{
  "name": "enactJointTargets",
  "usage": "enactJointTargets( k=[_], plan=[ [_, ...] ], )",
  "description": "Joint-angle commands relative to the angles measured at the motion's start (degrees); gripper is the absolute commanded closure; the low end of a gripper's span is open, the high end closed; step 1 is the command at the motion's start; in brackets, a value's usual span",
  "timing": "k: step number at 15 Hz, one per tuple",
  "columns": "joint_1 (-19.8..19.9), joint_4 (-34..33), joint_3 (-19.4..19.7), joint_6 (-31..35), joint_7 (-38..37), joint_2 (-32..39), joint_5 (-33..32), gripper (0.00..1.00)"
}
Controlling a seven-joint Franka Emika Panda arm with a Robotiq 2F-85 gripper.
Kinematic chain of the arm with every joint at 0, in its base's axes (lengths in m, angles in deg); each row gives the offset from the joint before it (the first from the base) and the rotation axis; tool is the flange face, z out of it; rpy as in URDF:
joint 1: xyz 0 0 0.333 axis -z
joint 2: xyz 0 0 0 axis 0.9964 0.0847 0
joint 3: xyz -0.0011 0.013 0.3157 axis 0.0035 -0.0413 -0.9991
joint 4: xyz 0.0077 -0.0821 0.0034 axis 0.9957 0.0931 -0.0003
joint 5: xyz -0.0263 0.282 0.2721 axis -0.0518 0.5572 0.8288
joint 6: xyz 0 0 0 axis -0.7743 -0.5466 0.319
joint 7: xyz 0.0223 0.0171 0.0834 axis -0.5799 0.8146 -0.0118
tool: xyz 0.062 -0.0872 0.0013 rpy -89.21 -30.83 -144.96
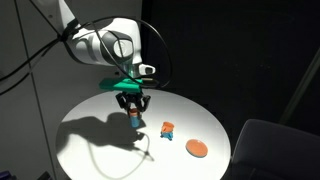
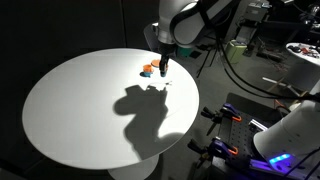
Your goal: Pick up the stacked blue and orange cups and move them to the left side of the table
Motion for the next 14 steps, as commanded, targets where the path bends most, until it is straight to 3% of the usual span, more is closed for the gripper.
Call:
enactJointTargets(
  k=[1,9,14],
  plan=[
    [-1.0,5.3,-2.0,1.1,0.8,-4.1,0.1,0.81],
    [-3.1,11.6,-7.2,4.0,4.4,-6.5,8.1,0.81],
    [-4.0,12.3,-8.2,6.6,5.9,-6.1,7.5,0.81]
  ],
)
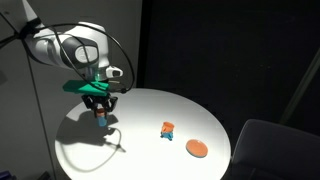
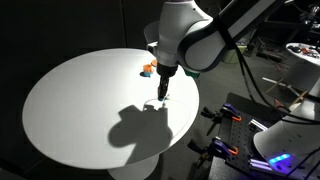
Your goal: Pick up the stacked blue and orange cups and move them to the left side of the table
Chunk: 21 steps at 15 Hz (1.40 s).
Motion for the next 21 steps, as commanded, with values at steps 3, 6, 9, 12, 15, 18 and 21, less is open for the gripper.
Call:
enactJointTargets(
  k=[3,6,9,12,15,18,21],
  plan=[
    [0.3,1.1,-0.1,1.5,3.2,-2.1,0.8,0.81],
    [-0.1,0.0,0.1,0.9,1.4,-0.5,0.1,0.81],
    [-0.2,0.0,0.0,0.9,1.5,-0.4,0.1,0.56],
    [-0.2,0.0,0.0,0.9,1.5,-0.2,0.1,0.56],
    [-0.2,0.1,-0.1,1.3,1.4,-0.4,0.6,0.81],
    [-1.0,-1.3,-1.6,2.1,1.3,1.5,3.9,0.81],
    [-2.7,-3.6,-3.2,2.6,-1.3,3.8,5.8,0.81]
  ],
)
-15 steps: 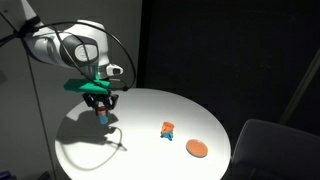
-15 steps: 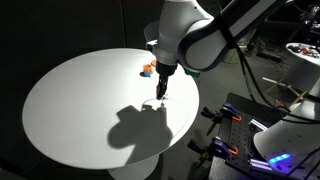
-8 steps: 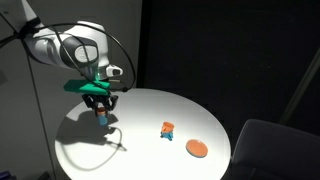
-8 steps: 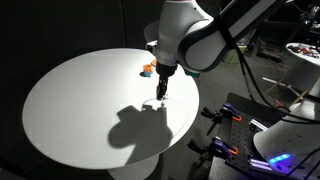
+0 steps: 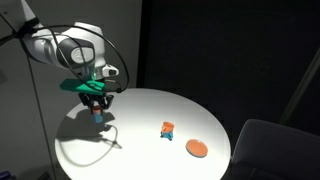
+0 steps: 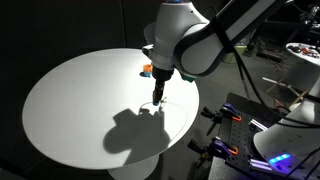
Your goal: Pick up the stacked blue and orange cups and move them to the left side of the table
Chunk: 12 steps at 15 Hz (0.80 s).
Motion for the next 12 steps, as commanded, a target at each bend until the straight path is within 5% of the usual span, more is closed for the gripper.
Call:
enactJointTargets(
  k=[1,6,12],
  plan=[
    [-2.0,-3.7,-1.7,0.5,-3.7,3.4,1.9,0.81],
    [-6.2,-8.2,-0.2,-1.2,-16.2,7.5,-4.0,0.81],
    [-7.8,-12.7,0.3,-3.2,-20.5,12.3,-5.6,0.81]
  ],
)
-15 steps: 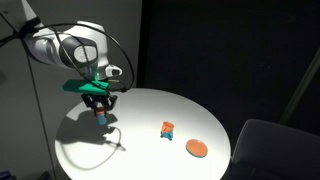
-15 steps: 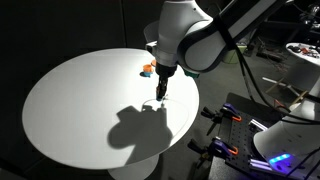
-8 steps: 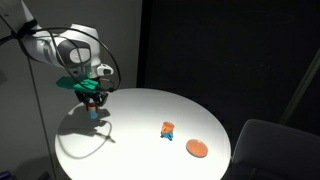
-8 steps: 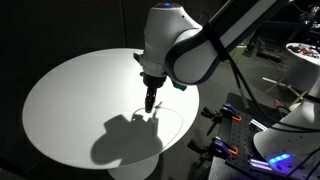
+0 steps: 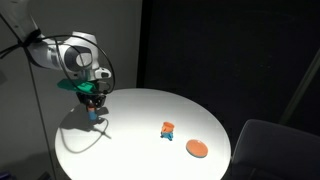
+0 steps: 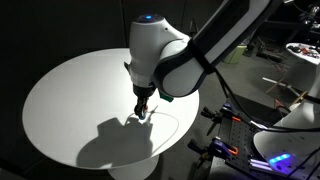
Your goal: Pick up the stacked blue and orange cups and move them to the left side of the table
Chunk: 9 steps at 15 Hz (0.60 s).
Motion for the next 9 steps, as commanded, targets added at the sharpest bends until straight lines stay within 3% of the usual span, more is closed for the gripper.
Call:
enactJointTargets(
  k=[1,9],
  plan=[
    [-1.1,-4.5,0.9,-2.9,-2.7,3.4,-0.8,0.81],
    [-1.1,-8.3,1.5,-3.3,-1.9,8.4,-1.0,0.81]
  ],
)
